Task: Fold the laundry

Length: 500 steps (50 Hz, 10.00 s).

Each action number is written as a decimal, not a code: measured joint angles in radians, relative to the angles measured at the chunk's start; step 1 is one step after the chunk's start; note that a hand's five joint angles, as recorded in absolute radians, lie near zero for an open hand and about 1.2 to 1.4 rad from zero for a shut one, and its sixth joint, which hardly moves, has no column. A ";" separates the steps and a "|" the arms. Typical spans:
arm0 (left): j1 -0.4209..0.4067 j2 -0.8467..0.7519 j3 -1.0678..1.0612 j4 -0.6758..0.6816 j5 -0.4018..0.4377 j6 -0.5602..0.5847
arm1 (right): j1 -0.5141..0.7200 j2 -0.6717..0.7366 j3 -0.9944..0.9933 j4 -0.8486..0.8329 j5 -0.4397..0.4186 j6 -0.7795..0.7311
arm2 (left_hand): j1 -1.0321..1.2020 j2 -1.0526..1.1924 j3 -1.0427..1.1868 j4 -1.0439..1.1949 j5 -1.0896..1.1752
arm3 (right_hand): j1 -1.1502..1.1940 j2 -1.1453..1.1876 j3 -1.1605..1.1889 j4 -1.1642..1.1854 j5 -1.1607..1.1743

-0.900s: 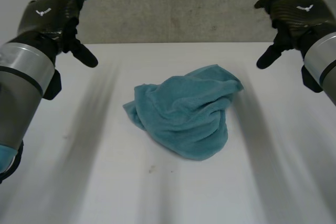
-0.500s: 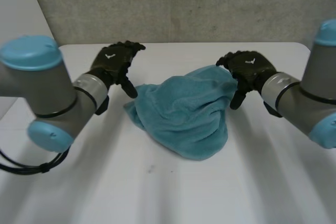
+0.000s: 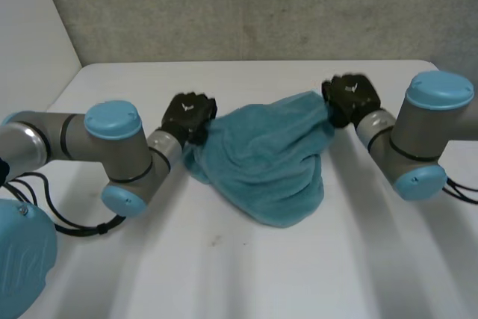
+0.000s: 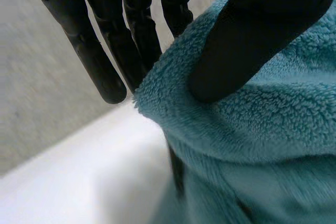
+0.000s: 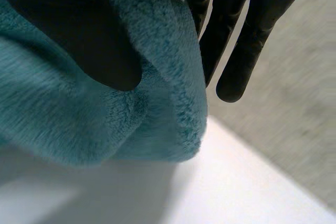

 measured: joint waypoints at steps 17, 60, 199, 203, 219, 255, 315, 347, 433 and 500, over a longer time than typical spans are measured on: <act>-0.012 0.484 -0.203 0.303 -0.270 0.000 | 0.025 -0.295 -0.045 -0.225 0.126 0.018 | 0.112 0.155 0.155 0.153 0.139 | 0.013 0.000 0.004 0.003 0.025; -0.070 0.539 -0.373 -0.230 -0.203 -0.058 | 0.101 -0.647 0.505 0.112 -0.053 -0.126 | -0.713 -0.718 -0.716 -0.718 -0.712 | 0.013 0.000 0.008 0.003 0.025; -0.027 0.504 -0.358 -0.104 -0.080 0.227 | 0.154 -0.451 0.601 -0.113 0.086 -0.195 | -0.641 -0.649 -0.646 -0.651 -0.645 | 0.013 0.010 0.013 0.008 0.030; -0.009 0.437 -0.297 -0.105 -0.031 0.272 | 0.149 -0.493 0.615 -0.114 0.057 -0.205 | -0.641 -0.647 -0.646 -0.651 -0.644 | 0.013 0.010 0.013 0.008 0.030; 0.049 0.134 -0.028 -0.106 0.252 0.350 | 0.146 -0.827 0.688 -0.103 -0.028 -0.194 | -0.586 -0.588 -0.586 -0.588 -0.581 | 0.013 0.010 0.013 0.008 0.030; 0.068 -0.053 0.042 -0.142 0.271 0.574 | 0.131 -1.004 0.808 -0.097 -0.132 -0.195 | -0.253 -0.254 -0.258 -0.261 -0.256 | 0.013 0.010 0.013 0.008 0.030; 0.083 0.152 -0.099 0.171 0.053 0.608 | 0.023 -0.993 0.784 -0.107 -0.125 -0.193 | 0.118 0.156 0.156 0.155 0.148 | 0.013 0.010 0.013 0.008 0.030; 0.157 0.705 -0.800 -0.001 -0.207 0.477 | -0.052 -0.619 0.527 0.381 -0.075 -0.190 | 0.125 0.158 0.157 0.156 0.153 | 0.019 0.010 0.013 0.008 0.031; 0.260 0.471 -0.710 -0.041 -0.082 0.393 | -0.050 -0.361 0.439 0.299 0.070 -0.094 | -0.557 -0.559 -0.557 -0.559 -0.552 | 0.019 0.010 0.013 0.008 0.036; 0.458 0.707 -0.728 0.076 -0.089 0.237 | -0.337 -0.564 0.836 0.284 -0.259 0.449 | 0.117 0.157 0.157 0.156 0.141 | -0.603 -0.763 -0.772 -0.779 -0.720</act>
